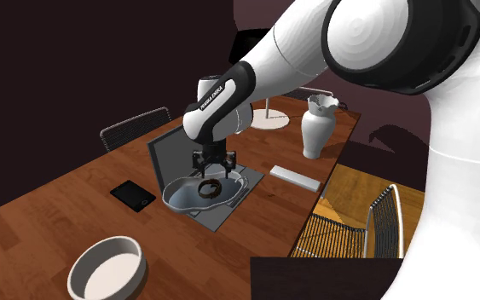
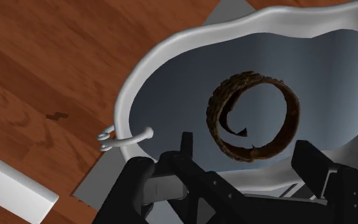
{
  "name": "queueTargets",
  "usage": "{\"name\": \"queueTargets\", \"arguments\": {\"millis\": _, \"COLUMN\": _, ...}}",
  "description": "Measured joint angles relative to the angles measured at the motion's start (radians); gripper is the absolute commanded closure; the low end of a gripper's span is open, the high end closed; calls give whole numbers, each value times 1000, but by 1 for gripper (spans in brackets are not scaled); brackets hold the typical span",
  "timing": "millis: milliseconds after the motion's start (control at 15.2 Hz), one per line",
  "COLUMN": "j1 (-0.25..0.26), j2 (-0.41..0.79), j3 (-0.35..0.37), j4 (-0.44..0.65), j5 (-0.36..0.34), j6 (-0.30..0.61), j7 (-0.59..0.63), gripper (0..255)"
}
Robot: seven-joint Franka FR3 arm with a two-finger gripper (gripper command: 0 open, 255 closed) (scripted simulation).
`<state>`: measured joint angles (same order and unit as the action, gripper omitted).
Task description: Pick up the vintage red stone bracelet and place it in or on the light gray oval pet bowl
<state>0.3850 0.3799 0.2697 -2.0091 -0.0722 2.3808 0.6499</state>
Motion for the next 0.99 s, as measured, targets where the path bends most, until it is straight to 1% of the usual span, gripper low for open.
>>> {"name": "queueTargets", "arguments": {"millis": 264, "j1": 0, "j2": 0, "j3": 0, "j4": 0, "j5": 0, "j6": 0, "j7": 0, "gripper": 0}}
{"name": "queueTargets", "arguments": {"millis": 594, "j1": -13, "j2": -70, "j3": 11, "j4": 26, "j5": 25, "j6": -93, "j7": -17, "gripper": 0}}
{"name": "queueTargets", "arguments": {"millis": 990, "j1": -14, "j2": -81, "j3": 13, "j4": 26, "j5": 29, "j6": -105, "j7": -19, "gripper": 0}}
